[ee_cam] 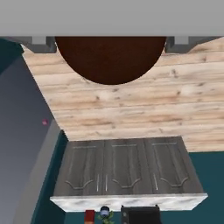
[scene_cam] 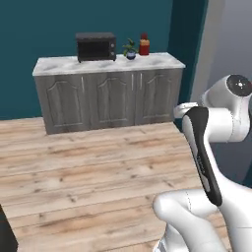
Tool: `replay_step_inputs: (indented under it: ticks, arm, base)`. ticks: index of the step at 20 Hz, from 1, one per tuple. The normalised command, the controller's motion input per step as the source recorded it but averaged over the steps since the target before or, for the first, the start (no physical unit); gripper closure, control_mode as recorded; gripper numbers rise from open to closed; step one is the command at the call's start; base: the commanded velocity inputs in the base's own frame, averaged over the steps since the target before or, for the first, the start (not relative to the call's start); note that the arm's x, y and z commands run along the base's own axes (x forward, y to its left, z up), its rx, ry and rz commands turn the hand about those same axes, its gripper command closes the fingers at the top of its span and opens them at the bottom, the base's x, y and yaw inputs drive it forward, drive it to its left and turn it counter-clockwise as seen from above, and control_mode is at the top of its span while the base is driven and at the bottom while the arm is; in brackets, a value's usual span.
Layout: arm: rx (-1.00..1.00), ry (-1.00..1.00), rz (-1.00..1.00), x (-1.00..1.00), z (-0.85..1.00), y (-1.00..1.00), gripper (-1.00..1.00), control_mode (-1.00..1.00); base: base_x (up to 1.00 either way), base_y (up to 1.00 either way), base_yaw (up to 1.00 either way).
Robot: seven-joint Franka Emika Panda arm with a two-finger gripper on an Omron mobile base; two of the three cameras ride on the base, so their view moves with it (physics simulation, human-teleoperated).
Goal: Take the cupcakes from the fridge and place them on the empty tray on the dining counter.
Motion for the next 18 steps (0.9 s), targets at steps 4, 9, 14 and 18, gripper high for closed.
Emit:
replay_step_inputs:
  ticks: [4,9,14,18]
  arm:
    - [0.0,0.0,0.0,0.0,0.0,0.0,1.0,1.0]
    - [0.0,0.0,0.0,0.0,0.0,0.0,1.0,1.0]
    - [0.0,0.0,0.0,0.0,0.0,0.0,1.0,1.0]
    - [0.0,0.0,0.0,0.0,0.0,0.0,1.0,1.0]
  base:
    - [0.92,0.51,0.48]
    - [1.0,0.38,0.24]
    - [1.0,0.17,0.18]
    - [1.0,0.18,0.2]
